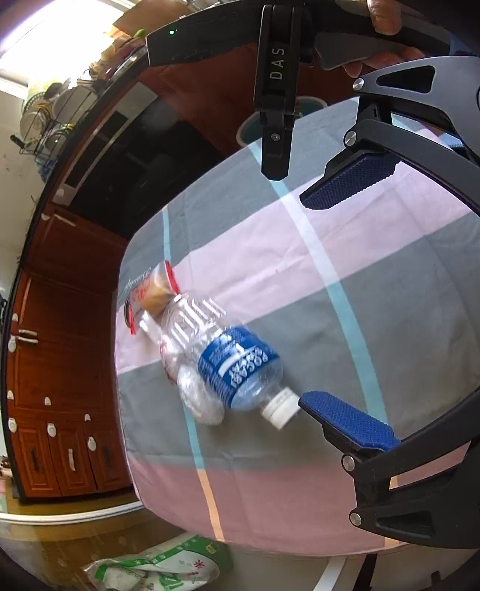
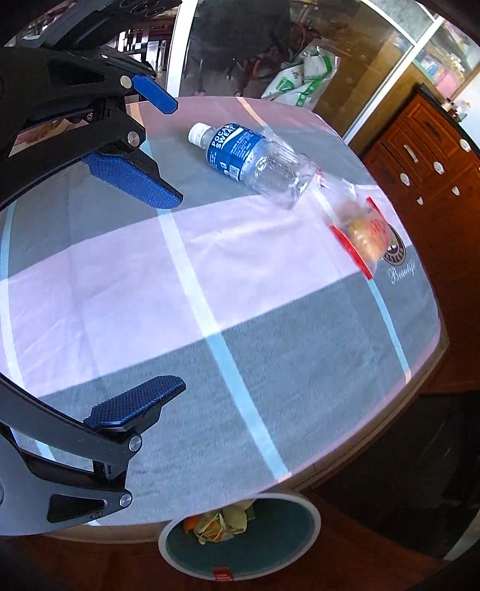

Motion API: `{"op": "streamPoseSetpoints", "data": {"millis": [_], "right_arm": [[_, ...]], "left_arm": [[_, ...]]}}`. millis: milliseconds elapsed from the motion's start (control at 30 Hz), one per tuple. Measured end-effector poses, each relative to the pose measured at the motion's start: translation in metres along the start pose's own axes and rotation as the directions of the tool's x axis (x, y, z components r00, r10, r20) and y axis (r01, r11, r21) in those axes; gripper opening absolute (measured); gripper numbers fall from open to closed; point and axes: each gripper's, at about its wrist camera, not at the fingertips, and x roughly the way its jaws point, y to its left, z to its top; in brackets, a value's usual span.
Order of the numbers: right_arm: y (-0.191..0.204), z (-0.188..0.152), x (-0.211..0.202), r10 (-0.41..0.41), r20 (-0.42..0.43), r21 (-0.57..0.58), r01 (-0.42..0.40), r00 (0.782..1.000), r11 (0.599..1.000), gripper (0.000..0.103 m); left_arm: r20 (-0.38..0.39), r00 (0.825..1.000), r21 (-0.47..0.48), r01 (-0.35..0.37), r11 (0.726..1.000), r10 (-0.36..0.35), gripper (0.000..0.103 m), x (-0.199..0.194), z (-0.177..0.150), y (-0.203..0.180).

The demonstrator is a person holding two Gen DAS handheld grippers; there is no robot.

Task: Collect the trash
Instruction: 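Move both open tools back over the table, then grasp the clear plastic bag with the left tool while the right tool grasps the water bottle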

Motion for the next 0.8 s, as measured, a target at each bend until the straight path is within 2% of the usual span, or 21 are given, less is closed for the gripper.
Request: {"op": "streamPoseSetpoints", "data": {"millis": [233, 367, 533, 800], "right_arm": [[0.073, 0.016, 0.037, 0.017, -0.057, -0.074, -0.021, 0.998, 0.997, 0.088], [0.102, 0.026, 0.058, 0.039, -0.082, -0.075, -0.045, 0.996, 0.996, 0.088], [0.122, 0.047, 0.080, 0.062, -0.091, -0.045, -0.066, 0.994, 0.997, 0.088], [0.133, 0.065, 0.120, 0.115, -0.126, 0.005, -0.115, 0.985, 0.993, 0.088]], "left_arm": [[0.011, 0.997, -0.033, -0.070, 0.997, 0.071, 0.099, -0.009, 0.013, 0.065], [0.004, 0.995, -0.059, -0.097, 0.994, 0.097, 0.099, -0.006, 0.023, 0.097], [-0.026, 0.994, -0.089, -0.110, 0.990, 0.108, 0.099, 0.010, 0.031, 0.123], [-0.089, 0.987, -0.077, -0.138, 0.987, 0.131, 0.099, 0.039, 0.037, 0.136]]}}
